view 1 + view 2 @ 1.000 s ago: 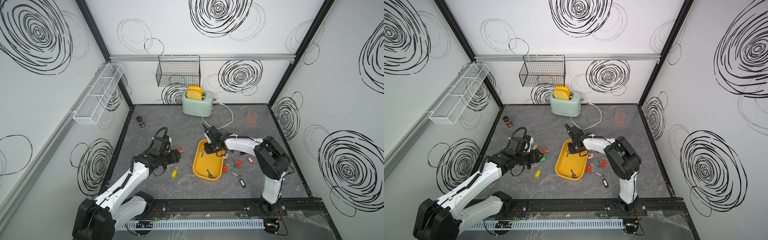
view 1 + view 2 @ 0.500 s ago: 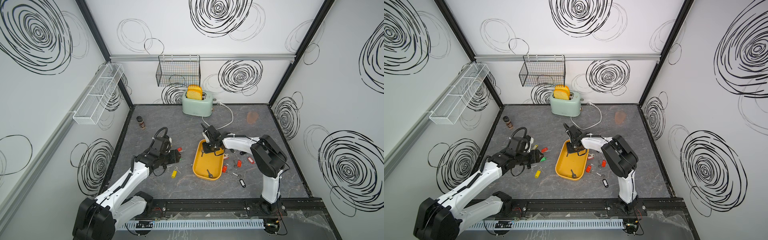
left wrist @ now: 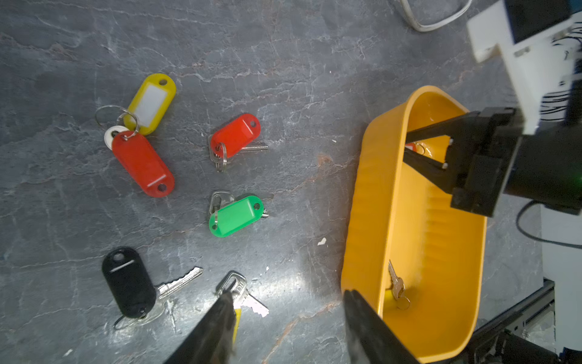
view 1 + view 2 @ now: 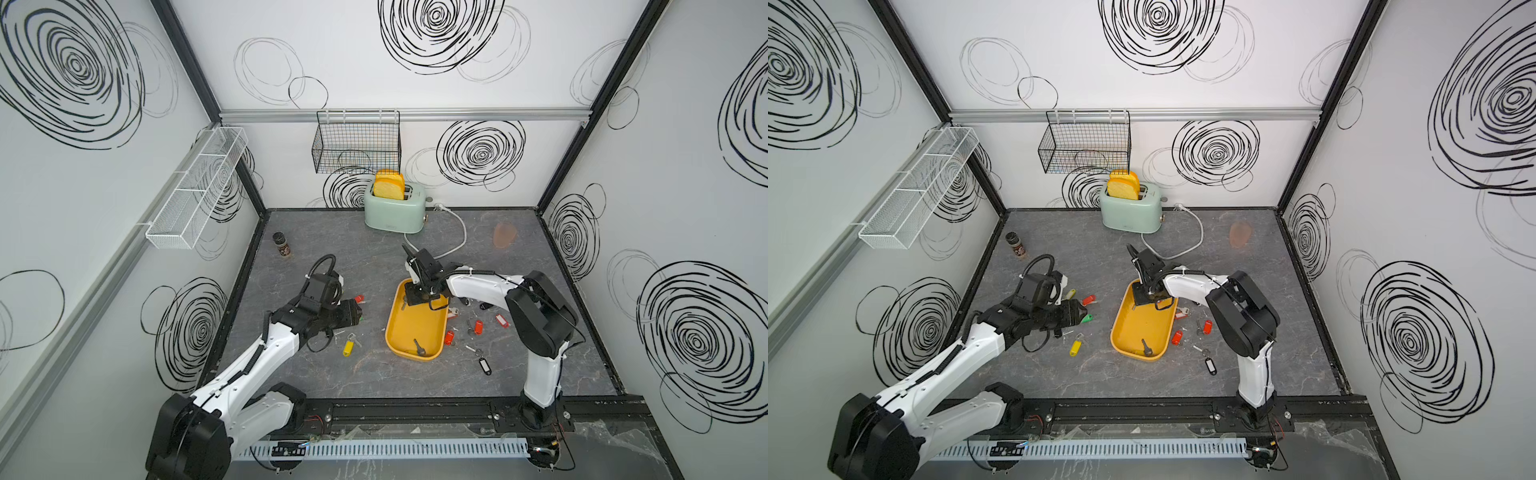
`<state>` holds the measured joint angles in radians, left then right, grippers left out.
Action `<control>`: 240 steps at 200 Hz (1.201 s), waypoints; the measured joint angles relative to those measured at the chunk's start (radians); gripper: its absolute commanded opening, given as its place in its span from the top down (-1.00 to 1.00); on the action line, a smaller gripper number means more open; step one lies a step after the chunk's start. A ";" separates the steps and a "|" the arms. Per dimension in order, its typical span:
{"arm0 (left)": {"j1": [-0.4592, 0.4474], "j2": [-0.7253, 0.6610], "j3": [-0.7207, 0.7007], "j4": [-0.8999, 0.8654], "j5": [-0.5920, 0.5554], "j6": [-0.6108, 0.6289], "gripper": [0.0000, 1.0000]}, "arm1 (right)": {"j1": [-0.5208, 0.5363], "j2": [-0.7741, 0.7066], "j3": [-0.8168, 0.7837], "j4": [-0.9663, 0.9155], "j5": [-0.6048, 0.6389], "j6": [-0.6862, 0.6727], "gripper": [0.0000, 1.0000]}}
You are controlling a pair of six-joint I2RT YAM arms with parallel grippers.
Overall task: Take the keys out of the storage box
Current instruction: Pick up the key from the storage box, then place the key at the center of the board.
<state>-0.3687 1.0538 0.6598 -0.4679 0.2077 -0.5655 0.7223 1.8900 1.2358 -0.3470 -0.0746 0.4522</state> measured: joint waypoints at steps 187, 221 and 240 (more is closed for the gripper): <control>-0.048 0.050 0.000 0.041 0.001 -0.001 -0.19 | -0.309 -0.575 -0.218 -0.140 0.162 -0.007 1.00; -0.057 0.052 0.000 0.048 0.001 -0.001 -0.19 | -0.509 -0.606 -0.291 -0.142 0.191 -0.009 1.00; -0.057 0.052 0.000 0.049 0.000 -0.001 -0.20 | -0.595 -0.606 -0.326 -0.142 0.211 -0.003 1.00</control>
<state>-0.4259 1.1061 0.6601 -0.4191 0.2081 -0.5667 0.1268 1.2839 0.9096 -0.4885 0.1364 0.4488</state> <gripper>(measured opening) 0.598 0.048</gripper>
